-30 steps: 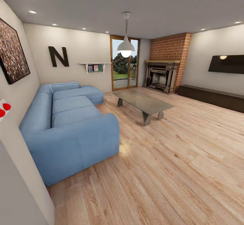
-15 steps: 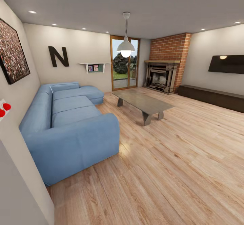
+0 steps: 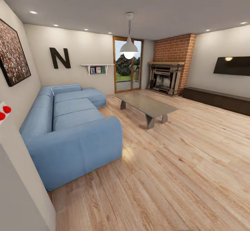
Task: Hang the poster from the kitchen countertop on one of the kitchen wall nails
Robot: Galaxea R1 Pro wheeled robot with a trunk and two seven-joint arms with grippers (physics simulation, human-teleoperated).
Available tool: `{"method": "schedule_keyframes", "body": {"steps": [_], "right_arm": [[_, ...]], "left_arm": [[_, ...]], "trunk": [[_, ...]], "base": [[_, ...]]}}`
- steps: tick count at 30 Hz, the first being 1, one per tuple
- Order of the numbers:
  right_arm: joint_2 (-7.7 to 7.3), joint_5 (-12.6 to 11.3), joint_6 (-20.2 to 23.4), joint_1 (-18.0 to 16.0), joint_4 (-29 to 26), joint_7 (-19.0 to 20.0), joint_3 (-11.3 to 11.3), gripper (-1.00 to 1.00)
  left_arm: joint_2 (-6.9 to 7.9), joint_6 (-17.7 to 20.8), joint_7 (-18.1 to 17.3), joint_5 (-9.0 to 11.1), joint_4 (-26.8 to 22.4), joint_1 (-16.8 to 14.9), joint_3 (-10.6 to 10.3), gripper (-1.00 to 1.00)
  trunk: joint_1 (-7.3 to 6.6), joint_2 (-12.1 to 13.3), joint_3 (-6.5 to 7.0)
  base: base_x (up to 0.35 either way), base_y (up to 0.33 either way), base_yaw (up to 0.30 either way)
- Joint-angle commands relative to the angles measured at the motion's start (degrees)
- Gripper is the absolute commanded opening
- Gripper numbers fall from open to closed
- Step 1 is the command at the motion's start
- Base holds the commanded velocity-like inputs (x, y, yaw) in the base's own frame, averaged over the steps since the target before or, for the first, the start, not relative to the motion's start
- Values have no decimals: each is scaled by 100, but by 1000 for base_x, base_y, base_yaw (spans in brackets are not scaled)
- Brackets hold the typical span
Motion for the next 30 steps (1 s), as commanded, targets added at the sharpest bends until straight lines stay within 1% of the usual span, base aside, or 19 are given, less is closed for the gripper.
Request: {"method": "schedule_keyframes", "body": {"steps": [1, 5, 6, 12, 16, 23, 30], "right_arm": [[-6, 4, -30, 17, -39, 0, 0, 100], [-8, 6, -32, 23, 19, 1, 6, 100], [-4, 5, -34, 26, 124, 2, 7, 100], [-10, 7, -37, 26, 128, -9, -1, 100], [-11, 7, -40, 26, 124, -13, -5, 100], [-12, 7, -42, 26, 122, -15, -7, 100], [-12, 7, -43, 26, 121, -15, -8, 100]], "left_arm": [[43, -4, 3, -4, 22, 6, 14, 100], [58, -10, 7, -5, 63, 6, 14, 100], [68, -17, 8, 4, 196, 7, 5, 100], [69, -15, 12, 4, 212, 7, 20, 100], [69, -14, 12, 4, 212, 7, 21, 100], [69, -13, 13, 4, 212, 7, 22, 100], [69, -13, 13, 4, 247, 7, 22, 100]], "trunk": [[0, -3, -6], [0, -3, -6], [0, -3, -6], [0, -3, -6], [0, -3, -6], [0, -3, -6], [0, -3, -6]], "base": [[0, 0, 0], [0, 0, 0], [0, 0, -69], [0, 0, -252], [34, -42, -118], [119, -198, -60], [191, -236, -229]]}}
